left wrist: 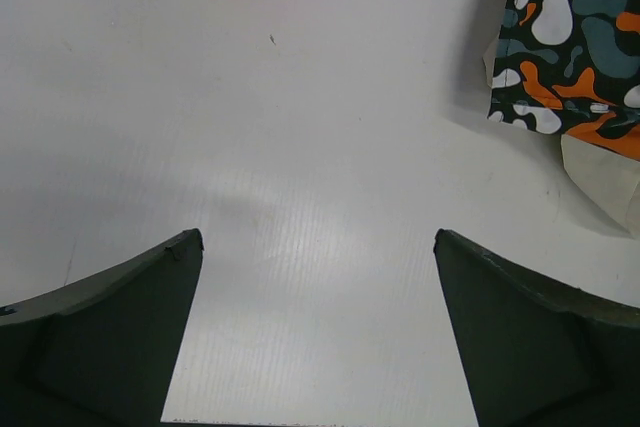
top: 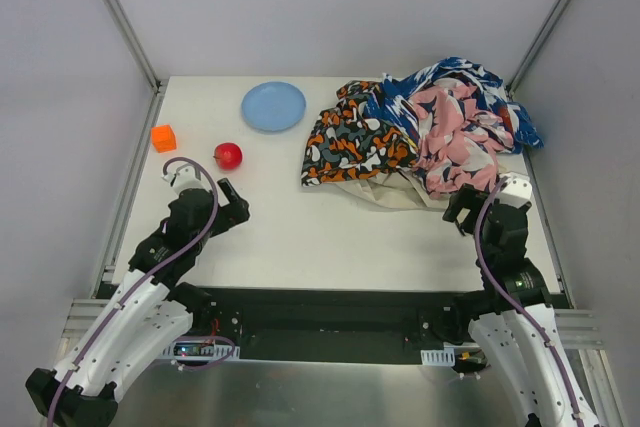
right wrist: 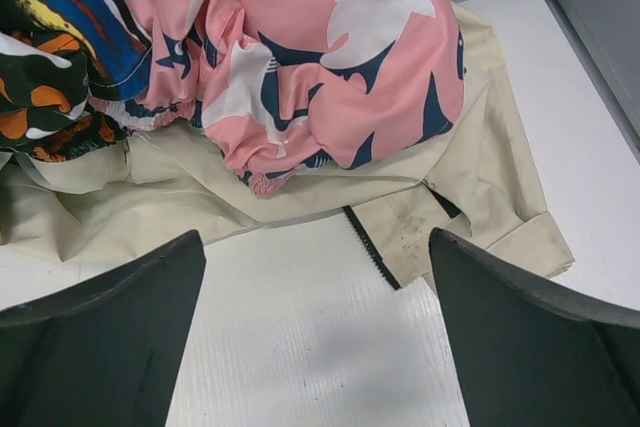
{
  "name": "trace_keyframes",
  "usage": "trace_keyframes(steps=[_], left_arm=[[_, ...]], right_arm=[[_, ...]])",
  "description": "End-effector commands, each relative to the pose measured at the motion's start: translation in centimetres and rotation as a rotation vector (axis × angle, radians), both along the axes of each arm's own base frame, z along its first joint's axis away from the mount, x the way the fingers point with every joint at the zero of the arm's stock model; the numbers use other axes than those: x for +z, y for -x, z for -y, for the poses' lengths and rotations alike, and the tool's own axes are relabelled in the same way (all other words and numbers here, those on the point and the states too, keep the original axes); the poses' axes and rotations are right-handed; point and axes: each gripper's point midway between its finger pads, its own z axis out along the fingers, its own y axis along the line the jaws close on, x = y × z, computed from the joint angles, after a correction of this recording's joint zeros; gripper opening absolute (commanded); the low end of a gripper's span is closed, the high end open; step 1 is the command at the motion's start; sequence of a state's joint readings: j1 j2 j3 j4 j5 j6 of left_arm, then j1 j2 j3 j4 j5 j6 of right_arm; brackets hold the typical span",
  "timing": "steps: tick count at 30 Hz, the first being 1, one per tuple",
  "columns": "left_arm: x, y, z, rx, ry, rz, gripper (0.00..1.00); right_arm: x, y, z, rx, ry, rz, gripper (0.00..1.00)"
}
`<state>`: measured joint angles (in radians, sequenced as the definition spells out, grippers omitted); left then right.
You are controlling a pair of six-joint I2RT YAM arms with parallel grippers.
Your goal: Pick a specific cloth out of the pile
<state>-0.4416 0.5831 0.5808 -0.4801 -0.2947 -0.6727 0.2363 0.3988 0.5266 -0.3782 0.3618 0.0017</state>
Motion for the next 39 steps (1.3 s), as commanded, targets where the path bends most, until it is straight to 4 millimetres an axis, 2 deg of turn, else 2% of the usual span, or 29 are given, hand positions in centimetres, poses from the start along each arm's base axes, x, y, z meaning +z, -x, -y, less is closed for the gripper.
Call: trace_keyframes(steps=[1,5,13,15,17,20,22,25,27,28,32,35,39], left_arm=[[1.5,-0.5,-0.4,0.029,-0.005,0.037,0.99],[1.3,-0.5,-0.6,0.035,-0.009,0.032,0.99],[0.8,-0.5,-0.8,0.050,-0.021,0.025,0.99],[0.8,-0.6,-0.9,0.054,-0.027,0.024,0.99],[0.7,-0.5,-1.0,0.058,-0.028,0.023,0.99],[0.5,-0.5,-1.1,0.059,-0.028,0.025,0.99],[0.4,-0.4,-1.2,0.058,-0.033,0.026,0.99],[0.4,-0.3,-1.2,0.059,-0.028,0.030,0.99],[0.2,-0.3,-1.2,0.060,-0.028,0.028,0.99],[0.2,-0.2,-1.2,0.059,-0.027,0.026,0.99],[0.0,-0.2,-1.2,0.058,-0.031,0.022,0.99],[0.0,-0.2,-1.2,0.060,-0.030,0.023,0.99],[-0.1,-0.2,-1.3,0.063,-0.035,0.021,0.99]], right_arm=[[1.2,-0.5,0.2,-0.003,0.015,0.045,0.96],[1.2,-0.7,-0.7,0.053,0.016,0.048,0.96],[3.4,-1.7,-6.5,0.394,0.009,0.107,0.95],[4.0,-1.8,-9.0,0.527,0.020,0.096,0.96],[4.0,-2.2,-11.6,0.646,0.108,0.082,0.96],[2.5,-3.7,-14.9,0.751,0.397,0.038,0.96],[1.1,-4.1,-17.9,0.867,0.612,0.007,0.96],[-2.1,-4.9,-21.8,1.041,0.824,-0.074,0.96],[-4.3,-5.8,-23.2,1.108,0.923,-0.134,0.96],[-5.5,-6.4,-23.5,1.116,0.972,-0.172,0.95],[-7.9,-9.5,-24.3,1.081,1.131,-0.250,0.96],[-9.6,-12.1,-23.8,1.017,1.295,-0.292,0.96],[-12.3,-14.4,-22.9,0.971,1.384,-0.389,0.95]])
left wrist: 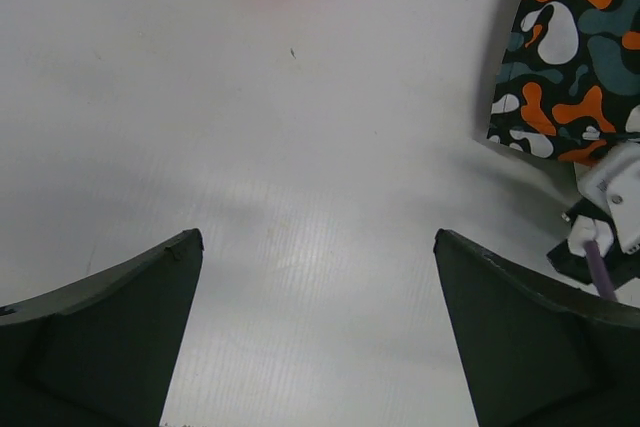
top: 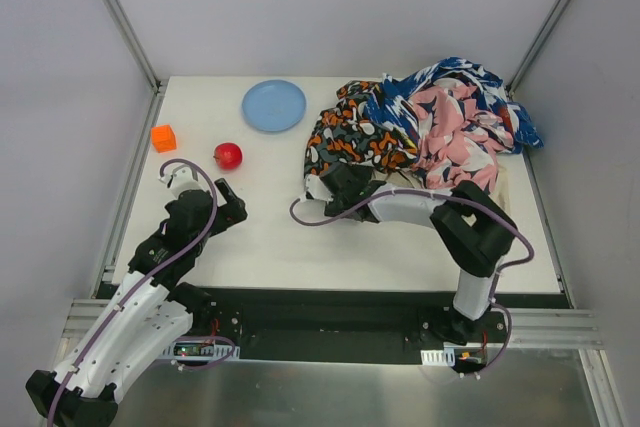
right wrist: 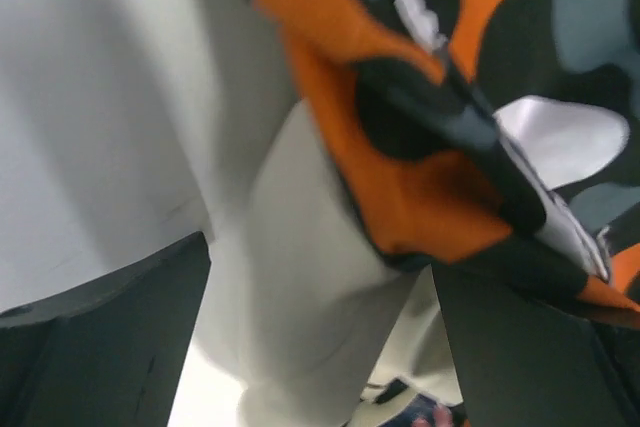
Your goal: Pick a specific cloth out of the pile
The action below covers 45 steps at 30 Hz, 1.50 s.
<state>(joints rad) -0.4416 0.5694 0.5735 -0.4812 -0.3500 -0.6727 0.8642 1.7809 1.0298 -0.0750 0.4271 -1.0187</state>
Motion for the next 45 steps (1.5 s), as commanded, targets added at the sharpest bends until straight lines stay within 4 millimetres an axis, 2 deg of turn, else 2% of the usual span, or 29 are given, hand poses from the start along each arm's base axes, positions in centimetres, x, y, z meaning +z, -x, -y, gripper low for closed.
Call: trace_keyframes(steps=[1,4,5,8,12,15,19,24,27,29,32,36,41,42,44,45], left_arm=[[-0.1,0.0,-0.4,0.020,-0.008,0.004,0.99],[-0.1,0.0,-0.4,0.022,-0.010,0.005,0.99],[-0.1,0.0,-0.4,0.023,-0.010,0.007,0.99],[0.1,-0.1,-0.5,0.027,-0.009,0.010,0.99],[0.4,-0.2,-0.4,0.029,-0.003,0.014,0.99],[0.6,-0.5,-0.1,0.023,0.004,0.015,0.99],[0.9,-1.3,1.1,-0.021,0.017,0.013,0.99],[2.2,-4.0,4.7,-0.169,0.055,0.059,0.99],[2.9,-6.2,7.5,-0.270,0.084,0.080,0.99],[3.2,-8.0,9.5,-0.336,0.106,0.086,0.99],[4.1,-11.0,13.6,-0.467,0.155,0.073,0.99],[3.8,-15.3,18.8,-0.607,0.231,0.024,0.99],[2.4,-20.7,25.2,-0.707,0.263,0.006,0.99],[0.9,-21.6,26.7,-0.722,0.260,-0.016,0.99],[-0.2,-23.0,29.3,-0.745,0.274,-0.028,0.99],[-1.2,-23.7,30.3,-0.752,0.291,-0.043,0.99]], right_arm=[[0.6,-4.6,1.3,-0.059,0.143,0.124,0.96],[0.8,-7.1,2.8,-0.154,0.174,0.186,0.96],[1.3,-7.9,3.4,-0.187,0.187,0.217,0.91],[4.6,-10.7,4.7,-0.278,0.178,0.355,0.55],[12.9,-13.3,5.3,-0.367,0.085,0.574,0.01],[19.1,-14.3,5.9,-0.411,-0.023,0.687,0.01],[24.8,-15.2,8.0,-0.470,-0.125,0.775,0.01],[28.8,-16.3,11.7,-0.557,-0.223,0.845,0.01],[29.2,-17.5,13.9,-0.599,-0.277,0.829,0.01],[28.3,-18.6,15.5,-0.630,-0.351,0.768,0.01],[26.2,-20.1,17.0,-0.681,-0.517,0.622,0.01],[22.3,-22.3,21.1,-0.838,-0.674,0.460,0.01],[17.7,-24.0,25.4,-1.060,-0.909,0.237,0.01],[16.8,-24.4,25.9,-1.089,-0.923,0.207,0.01],[15.4,-24.6,27.2,-1.166,-0.870,0.213,0.01],[14.7,-24.6,29.1,-1.227,-0.843,0.227,0.01]])
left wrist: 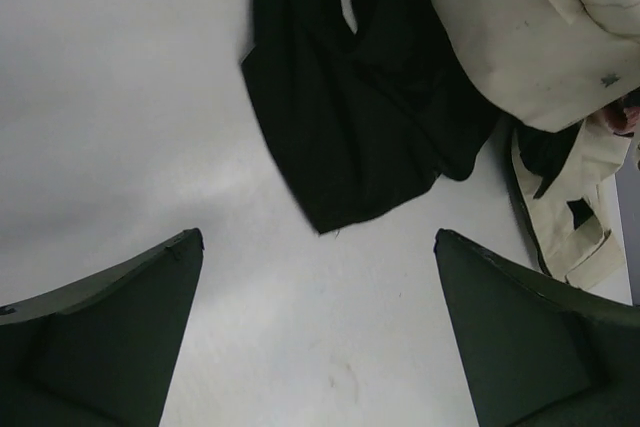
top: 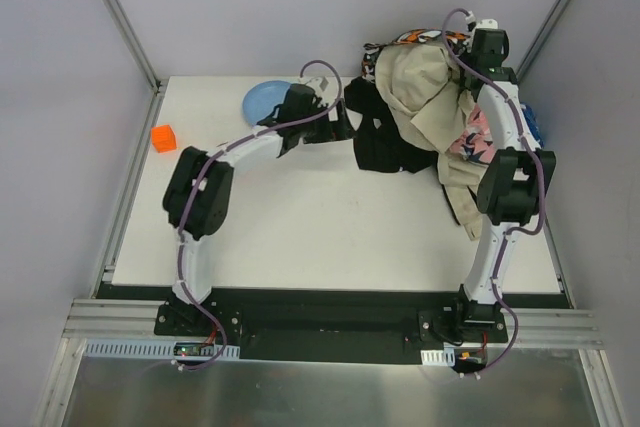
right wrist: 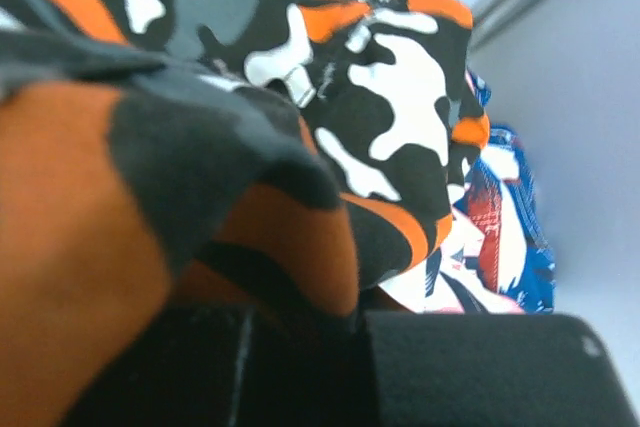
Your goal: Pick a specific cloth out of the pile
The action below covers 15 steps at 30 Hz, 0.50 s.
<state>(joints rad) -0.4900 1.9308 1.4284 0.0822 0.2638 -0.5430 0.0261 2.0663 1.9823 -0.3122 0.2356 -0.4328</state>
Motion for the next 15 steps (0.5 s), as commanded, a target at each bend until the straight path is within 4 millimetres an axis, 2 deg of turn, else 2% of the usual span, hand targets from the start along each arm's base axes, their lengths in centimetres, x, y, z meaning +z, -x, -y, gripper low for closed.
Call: trace_keyframes(steps=[1,3,6,8,10,13,15], left_arm=[[0.2,-2.2,6.8,-0.127,0.097,0.018,0.99],[-0.4,-3.4,8.8,-0.137,0.139,-0.007,0.99],[-2.9,-4.9,11.3,-0.116,0.171,-0.054,0.99],[-3.7,-5.2,13.5,-0.135,0.238,-0.101,0.99],[-5.6,-5.7,15.0,-0.120,0.250,-0.127,0.99],[-7.7,-6.3,16.0,-0.071,0.252,-0.151,0.99],[-8.3,-6.9,16.3,-0.043,0.249,-0.145,0.98]], right_arm=[[-3.6,0.5,3.0,-0.187,-0.132,-0.114,0.01],[-5.0,0.6,4.7,-0.252,-0.157,-0.142,0.01],[-6.8,0.9,6.7,-0.308,-0.191,-0.171,0.01],[-7.7,0.9,7.3,-0.316,-0.210,-0.188,0.01],[-8.6,1.1,7.7,-0.321,-0.221,-0.204,0.01],[-9.2,1.2,7.7,-0.304,-0.225,-0.207,0.01],[-9.2,1.4,7.5,-0.298,-0.222,-0.201,0.01]])
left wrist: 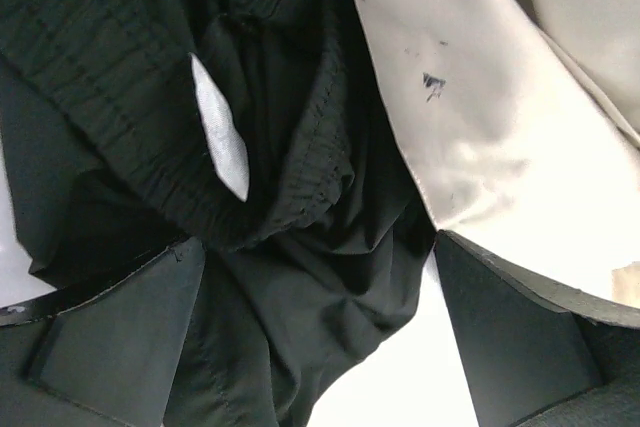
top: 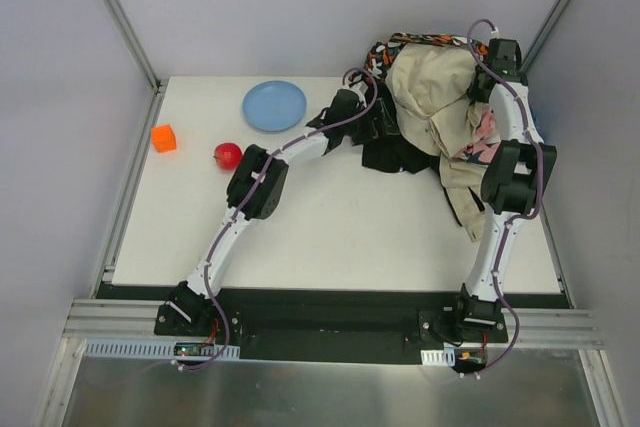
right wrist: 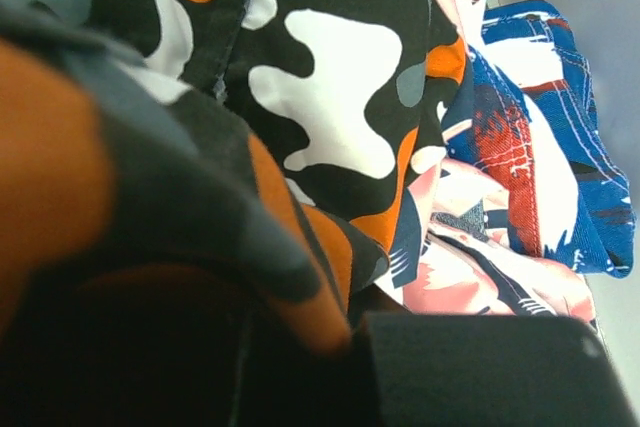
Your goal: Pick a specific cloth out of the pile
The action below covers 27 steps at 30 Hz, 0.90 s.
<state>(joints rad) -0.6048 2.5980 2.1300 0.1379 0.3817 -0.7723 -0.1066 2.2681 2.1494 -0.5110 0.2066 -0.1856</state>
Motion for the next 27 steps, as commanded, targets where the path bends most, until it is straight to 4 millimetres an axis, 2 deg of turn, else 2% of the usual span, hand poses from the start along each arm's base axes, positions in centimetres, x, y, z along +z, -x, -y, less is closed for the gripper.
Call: trace_keyframes(steps=[1,4,6,9,11,13,15,16,17,18,21,24,27], left_arm=[[-1.2,-0.9,1.3,0.081,0.023,-0.041,0.97],[-1.9,-1.6,2.2,0.098,0.021,-0.018,0.93],[-1.4,-1.8,3.5,0.095,0.053,-0.005,0.88],[-1.6,-1.1,5.2,0.071,0.159,-0.059,0.63],[-1.7,-0.3,5.7,0.054,0.212,-0.078,0.50],[-1.7,0.3,5.3,0.050,0.196,-0.071,0.40],[-1.5,0.7,4.4,0.061,0.145,-0.033,0.26],[-2.0,0.7,3.7,0.085,0.115,-0.024,0.11],[-1.5,0.9,3.3,0.091,0.098,-0.011,0.00],[-1.2,1.1,2.8,0.094,0.086,-0.006,0.00],[1.0,2.0,1.0,0.087,0.043,0.048,0.00],[7.3,3.7,-1.7,0.057,0.059,0.228,0.00],[15.2,7.6,-4.4,-0.021,0.082,0.489,0.00]], right_arm=[[-1.0,1.3,1.3,-0.041,-0.002,-0.030,0.01],[-0.6,1.3,1.2,-0.038,-0.004,-0.018,0.01],[-0.4,1.3,1.1,-0.037,-0.012,-0.010,0.01],[-0.4,1.4,1.0,-0.038,-0.028,0.001,0.01],[-0.5,1.5,1.3,-0.049,-0.032,-0.002,0.01],[-0.7,1.6,1.5,-0.057,-0.030,-0.005,0.01],[-1.1,1.7,2.1,-0.069,-0.027,-0.014,0.01],[-1.3,1.7,2.3,-0.075,-0.028,-0.018,0.01],[-1.7,1.8,2.4,-0.081,-0.031,-0.025,0.01],[-1.8,1.9,2.6,-0.088,-0.037,-0.026,0.01],[-2.3,2.1,3.2,-0.103,-0.021,-0.047,0.01],[-2.4,2.4,4.2,-0.120,0.029,-0.068,0.01],[-2.6,2.4,4.9,-0.134,0.048,-0.076,0.01]])
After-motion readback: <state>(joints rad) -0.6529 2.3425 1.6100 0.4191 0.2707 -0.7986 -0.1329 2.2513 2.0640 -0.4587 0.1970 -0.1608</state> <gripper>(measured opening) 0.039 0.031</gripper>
